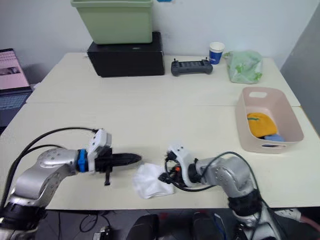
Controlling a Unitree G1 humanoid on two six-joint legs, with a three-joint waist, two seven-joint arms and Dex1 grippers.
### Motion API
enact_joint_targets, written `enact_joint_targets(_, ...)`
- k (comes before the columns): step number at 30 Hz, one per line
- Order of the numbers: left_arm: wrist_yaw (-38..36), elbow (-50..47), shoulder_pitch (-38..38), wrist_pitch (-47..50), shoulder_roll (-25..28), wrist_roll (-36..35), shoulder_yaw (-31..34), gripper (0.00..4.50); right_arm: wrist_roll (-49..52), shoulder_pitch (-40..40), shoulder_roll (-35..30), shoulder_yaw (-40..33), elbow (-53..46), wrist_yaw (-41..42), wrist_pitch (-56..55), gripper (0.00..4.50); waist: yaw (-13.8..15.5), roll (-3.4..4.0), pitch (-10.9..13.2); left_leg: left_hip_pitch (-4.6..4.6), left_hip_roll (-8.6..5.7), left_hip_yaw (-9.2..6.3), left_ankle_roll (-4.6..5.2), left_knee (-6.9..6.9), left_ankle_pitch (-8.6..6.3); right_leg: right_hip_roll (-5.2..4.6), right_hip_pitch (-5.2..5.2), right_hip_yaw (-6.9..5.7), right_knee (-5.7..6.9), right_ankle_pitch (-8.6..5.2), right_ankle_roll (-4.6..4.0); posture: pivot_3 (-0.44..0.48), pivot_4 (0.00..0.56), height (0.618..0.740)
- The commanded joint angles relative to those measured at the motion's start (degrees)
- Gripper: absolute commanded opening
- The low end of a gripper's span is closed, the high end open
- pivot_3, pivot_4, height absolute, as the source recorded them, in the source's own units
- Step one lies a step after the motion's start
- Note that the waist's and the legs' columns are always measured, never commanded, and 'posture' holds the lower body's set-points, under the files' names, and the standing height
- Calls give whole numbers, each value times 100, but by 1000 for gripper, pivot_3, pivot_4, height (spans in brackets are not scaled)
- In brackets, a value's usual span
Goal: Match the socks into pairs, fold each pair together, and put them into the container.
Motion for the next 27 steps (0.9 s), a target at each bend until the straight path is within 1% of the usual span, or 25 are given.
enact_joint_targets(1, 282, -137, -857, 331, -462, -136, -289, 886, 95, 409, -447, -473, -975, -1, -238, 0, 38, -3, -2, 0, 1, 4, 0, 4, 0, 0, 0, 6, -2, 0, 2, 0, 150, 735)
enact_joint_targets(2, 299, -102, -1005, 375, -551, -120, -346, 1222, 98, 503, -508, -552, -1093, -39, -273, 0, 55, -4, -2, -4, -4, 3, 0, 8, 0, -1, 3, 1, -3, 2, 2, 0, 150, 735)
enact_joint_targets(3, 289, 18, -1361, 482, -750, -114, -497, 1624, 125, 711, -619, -792, -1407, -90, -289, 0, 45, -6, -3, -5, -5, 6, 0, 10, 0, 0, 3, 3, -4, 3, 2, 0, 150, 735)
enact_joint_targets(5, 228, 348, -2118, 659, -1154, -27, -877, 2098, 256, 1177, -492, -1624, -2132, -330, -236, 0, 79, -4, 0, -2, -7, 6, 0, 12, 0, 3, 2, 13, 0, 5, -2, 0, 150, 735)
enact_joint_targets(6, 160, 484, -2371, 675, -1278, 40, -1024, 2476, 310, 1346, -431, -1929, -2398, -420, -225, 0, 96, -7, 1, -7, -11, 5, 0, 16, 0, 9, 1, -1, 1, 4, 0, 0, 150, 735)
enact_joint_targets(8, 76, 753, -2737, 734, -1469, 85, -1152, 3095, 499, 1617, -482, -2608, -2862, -413, -312, 0, 94, -6, 1, -13, -15, -2, 0, 24, 0, 20, 3, -8, 2, 5, -1, 0, 150, 735)
enact_joint_targets(10, -21, 956, -2954, 736, -1563, 115, -1201, 3750, 667, 1757, -569, -3098, -3152, -397, -374, 0, 39, -4, 0, -9, -17, 3, 0, 24, 0, 21, 5, -1, 2, 5, -2, 0, 150, 735)
enact_joint_targets(12, -123, 1144, -3187, 768, -1685, 74, -1208, 4408, 1101, 1844, -867, -3780, -3258, -449, -557, 0, -12, 0, 3, 1, -12, 7, 0, 24, 0, 22, 7, 11, 4, 5, 0, 0, 150, 735)
enact_joint_targets(14, -223, 1274, -3365, 839, -1792, 12, -1197, 4459, 1524, 1806, -1170, -4614, -3273, -570, -651, 0, -13, 2, 4, 0, -14, 7, 0, 24, 1, 28, 7, 6, 8, 4, 0, 0, 150, 735)
enact_joint_targets(16, -333, 1361, -3460, 836, -1859, 15, -1218, 4459, 1717, 1612, -1638, -5485, -3133, -624, -593, 0, -10, 6, 6, 0, -14, 6, 0, 26, 1, 31, 9, 5, 9, 4, 1, 0, 150, 735)
enact_joint_targets(18, -403, 1440, -3529, 816, -1939, 25, -1221, 4459, 1806, 1491, -2157, -6025, -2867, -641, -549, 0, -6, 9, 8, 0, -18, 13, 0, 27, 0, 29, 10, 11, 6, 3, 2, 0, 150, 735)
enact_joint_targets(19, -450, 1463, -3575, 818, -1976, 20, -1220, 4459, 1653, 1485, -2514, -6194, -2686, -573, -585, 0, 10, 11, 9, 0, -17, 11, 0, 27, 0, 29, 12, 9, 5, 3, 2, 0, 150, 735)
enact_joint_targets(21, -586, 1464, -3672, 846, -2030, -32, -1201, 4459, 1022, 1594, -3276, -6228, -2251, -377, -974, 0, 24, 10, 9, -1, -20, 14, 1, 28, 0, 28, 13, 11, -1, 4, 0, 0, 150, 735)
enact_joint_targets(22, -669, 1439, -3711, 870, -2027, -52, -1204, 4459, 544, 1697, -3673, -6011, -1949, -299, -1373, 0, 26, 10, 9, -2, -20, 15, 1, 27, 0, 29, 12, 12, -4, 4, 0, 0, 150, 735)
enact_joint_targets(24, -737, 1417, -3742, 878, -2041, -44, -1206, 4459, -185, 1944, -4193, -5578, -1526, -137, -2103, 0, 30, 10, 9, -1, -21, 18, 1, 27, 0, 28, 12, 17, -6, 4, 1, 0, 150, 735)
enact_joint_targets(26, -729, 1429, -3751, 855, -2082, -4, -1205, 4459, -648, 2152, -4422, -5310, -1277, 34, -2655, 0, 30, 10, 9, -1, -20, 21, 1, 31, 0, 29, 12, 21, -6, 2, 4, 0, 150, 735)
enact_joint_targets(27, -717, 1414, -3745, 849, -2101, 11, -1209, 4459, -1302, 2168, -4769, -4731, -781, -13, -3345, 0, 28, 11, 9, -1, -18, 20, 1, 33, 0, 30, 12, 21, -6, 2, 5, 0, 150, 735)
